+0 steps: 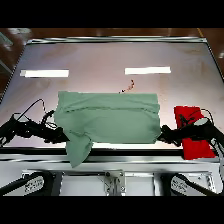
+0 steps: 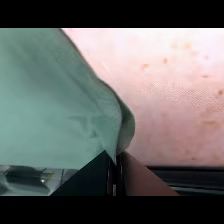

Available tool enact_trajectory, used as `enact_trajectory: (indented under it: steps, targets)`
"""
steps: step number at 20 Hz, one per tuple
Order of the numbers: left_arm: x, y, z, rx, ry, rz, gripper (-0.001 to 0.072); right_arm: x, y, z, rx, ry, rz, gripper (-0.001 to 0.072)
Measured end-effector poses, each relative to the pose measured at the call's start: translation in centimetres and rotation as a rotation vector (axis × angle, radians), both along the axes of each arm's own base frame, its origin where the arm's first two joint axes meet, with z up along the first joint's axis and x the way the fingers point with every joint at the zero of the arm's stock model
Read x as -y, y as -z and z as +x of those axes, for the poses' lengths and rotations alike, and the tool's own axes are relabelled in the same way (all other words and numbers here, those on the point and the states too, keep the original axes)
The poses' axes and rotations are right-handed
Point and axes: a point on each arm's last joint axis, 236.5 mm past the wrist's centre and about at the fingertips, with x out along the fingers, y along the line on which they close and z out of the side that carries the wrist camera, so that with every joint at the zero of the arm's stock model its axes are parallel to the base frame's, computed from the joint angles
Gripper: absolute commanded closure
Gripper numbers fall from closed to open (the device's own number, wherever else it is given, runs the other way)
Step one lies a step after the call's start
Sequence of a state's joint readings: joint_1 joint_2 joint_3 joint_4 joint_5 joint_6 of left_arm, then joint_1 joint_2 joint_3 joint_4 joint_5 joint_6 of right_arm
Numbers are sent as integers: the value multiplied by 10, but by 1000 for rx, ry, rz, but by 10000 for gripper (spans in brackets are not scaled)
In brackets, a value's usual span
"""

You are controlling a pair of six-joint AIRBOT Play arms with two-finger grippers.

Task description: Fold the shirts.

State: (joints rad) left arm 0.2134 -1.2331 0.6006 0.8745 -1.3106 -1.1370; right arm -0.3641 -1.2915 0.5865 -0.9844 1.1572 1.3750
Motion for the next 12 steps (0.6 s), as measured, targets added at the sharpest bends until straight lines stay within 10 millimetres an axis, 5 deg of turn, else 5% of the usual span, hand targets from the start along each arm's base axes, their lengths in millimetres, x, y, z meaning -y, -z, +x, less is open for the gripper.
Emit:
enact_trajectory:
  steps: [3, 8, 12]
  targets:
    - [-5, -18, 25, 88, 3, 18, 674, -6, -31, 22, 125, -72, 42, 654]
    - [-17, -79, 83, 296, 9, 56, 674, -2, -92, 82, 362, -104, -12, 655]
    - [-24, -106, 119, 374, -2, 72, 674, -6, -101, 127, 447, -145, -138, 655]
